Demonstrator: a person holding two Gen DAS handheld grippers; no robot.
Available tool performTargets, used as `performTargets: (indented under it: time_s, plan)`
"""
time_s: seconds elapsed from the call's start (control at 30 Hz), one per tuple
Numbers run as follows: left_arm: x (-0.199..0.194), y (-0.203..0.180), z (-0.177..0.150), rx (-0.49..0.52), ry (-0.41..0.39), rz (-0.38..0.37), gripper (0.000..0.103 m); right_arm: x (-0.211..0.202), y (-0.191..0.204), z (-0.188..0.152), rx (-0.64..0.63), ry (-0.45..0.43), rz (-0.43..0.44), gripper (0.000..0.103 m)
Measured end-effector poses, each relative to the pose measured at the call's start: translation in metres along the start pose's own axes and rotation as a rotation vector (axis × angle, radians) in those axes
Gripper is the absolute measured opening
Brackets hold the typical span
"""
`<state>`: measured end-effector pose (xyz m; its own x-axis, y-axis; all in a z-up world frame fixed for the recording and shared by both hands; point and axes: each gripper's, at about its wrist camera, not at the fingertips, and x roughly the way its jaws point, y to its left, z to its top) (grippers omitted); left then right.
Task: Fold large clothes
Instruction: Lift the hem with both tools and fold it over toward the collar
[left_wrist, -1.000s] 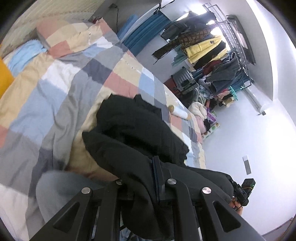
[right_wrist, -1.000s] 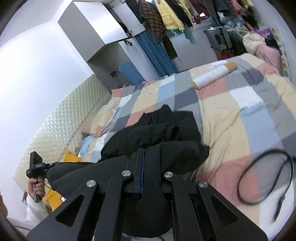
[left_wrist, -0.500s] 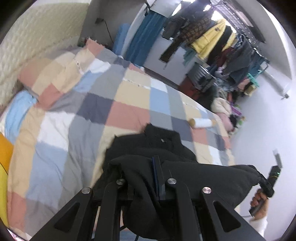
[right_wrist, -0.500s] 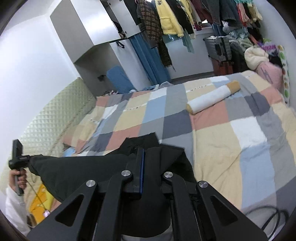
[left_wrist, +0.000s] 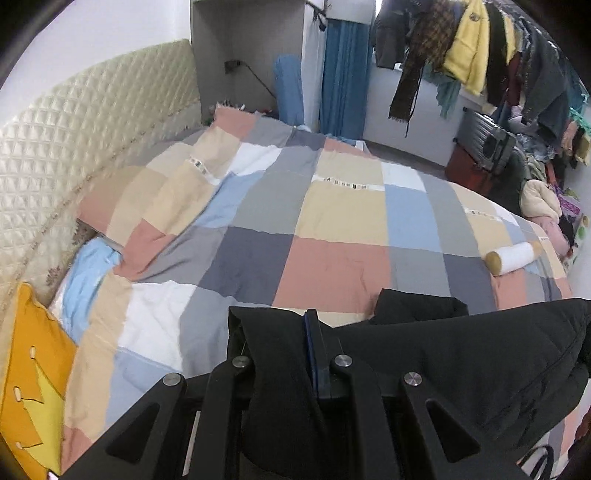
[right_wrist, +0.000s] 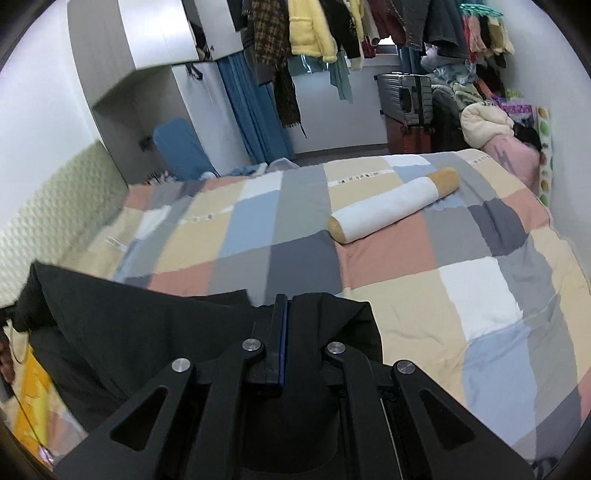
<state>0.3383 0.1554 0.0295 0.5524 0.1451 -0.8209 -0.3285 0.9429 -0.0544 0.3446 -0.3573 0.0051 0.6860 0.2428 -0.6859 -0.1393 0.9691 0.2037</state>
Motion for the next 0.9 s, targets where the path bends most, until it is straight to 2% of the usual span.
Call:
performTargets:
  time_s: [0.13,0.27,0.43,0.57,0.67,0.9]
  plan:
    - [0.05,-0.007,0.006,-0.007,0.041,-0.003,0.013,0.041,-0.008,-0.001,0.001,0.049,-0.034,0.006]
    - [0.102,-0.021,0.01,0.003,0.091,0.024,0.013,0.084,-0.014,-0.003,0.036,0.1,-0.064,0.006]
    - [0.157,-0.036,0.011,0.021,0.137,0.047,0.014,0.142,-0.016,-0.01,0.01,0.164,-0.11,0.005]
    - [0.195,-0.047,0.008,0.024,0.192,0.024,0.014,0.18,-0.019,-0.023,0.011,0.221,-0.109,0.005]
    - [0.208,-0.045,0.005,-0.009,0.197,-0.013,0.014,0.201,-0.024,-0.033,0.034,0.271,-0.102,0.004]
    - [0.199,-0.032,-0.008,-0.031,0.189,-0.073,0.014,0.186,-0.021,-0.038,0.047,0.201,-0.079,0.005]
